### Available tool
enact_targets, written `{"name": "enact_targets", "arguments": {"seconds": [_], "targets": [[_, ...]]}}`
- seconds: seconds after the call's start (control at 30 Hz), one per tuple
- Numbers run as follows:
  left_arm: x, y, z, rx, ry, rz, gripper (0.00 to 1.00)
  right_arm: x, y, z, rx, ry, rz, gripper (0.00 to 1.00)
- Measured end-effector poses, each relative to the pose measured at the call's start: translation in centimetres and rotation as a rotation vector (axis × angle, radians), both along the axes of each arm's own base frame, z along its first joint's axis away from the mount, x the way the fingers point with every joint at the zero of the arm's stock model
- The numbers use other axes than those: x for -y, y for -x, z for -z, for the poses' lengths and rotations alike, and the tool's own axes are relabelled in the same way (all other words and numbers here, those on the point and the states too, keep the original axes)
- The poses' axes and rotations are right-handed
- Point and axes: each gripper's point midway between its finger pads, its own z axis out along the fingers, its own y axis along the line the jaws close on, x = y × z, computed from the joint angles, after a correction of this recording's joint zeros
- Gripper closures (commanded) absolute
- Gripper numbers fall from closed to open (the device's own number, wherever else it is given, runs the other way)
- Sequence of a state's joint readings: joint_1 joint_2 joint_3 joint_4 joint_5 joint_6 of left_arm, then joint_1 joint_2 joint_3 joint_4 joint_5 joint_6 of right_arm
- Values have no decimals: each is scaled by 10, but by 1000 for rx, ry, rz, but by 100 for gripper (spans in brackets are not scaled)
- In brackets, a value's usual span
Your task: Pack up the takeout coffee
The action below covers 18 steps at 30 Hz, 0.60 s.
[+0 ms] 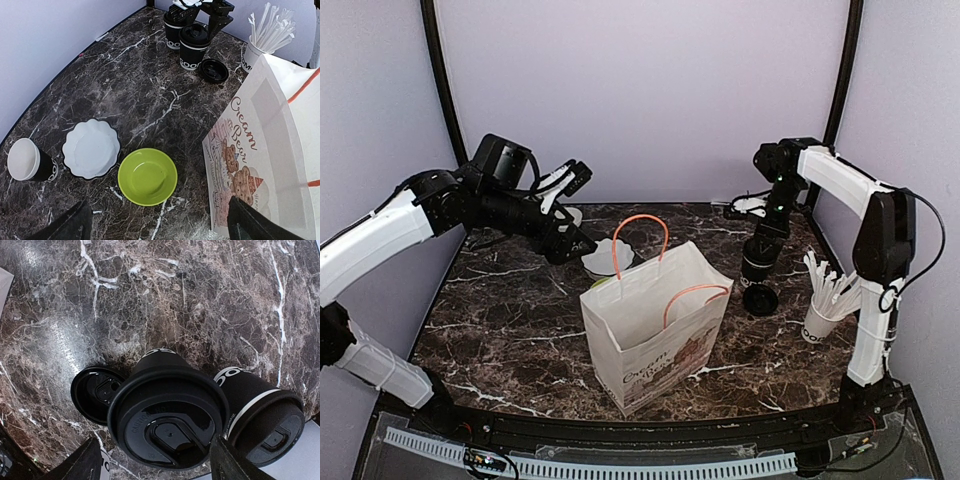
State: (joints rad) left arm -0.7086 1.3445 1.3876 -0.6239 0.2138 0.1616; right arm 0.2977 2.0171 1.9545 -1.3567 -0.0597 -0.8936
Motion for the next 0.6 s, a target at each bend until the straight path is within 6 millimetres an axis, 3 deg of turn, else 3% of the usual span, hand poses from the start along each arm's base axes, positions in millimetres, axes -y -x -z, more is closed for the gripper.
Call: {"name": "enact_targets", "arguments": {"seconds": [0.6], "targets": [[4, -2, -2, -7, 10, 16, 4, 2, 1, 10, -26, 6, 4, 28]]}}
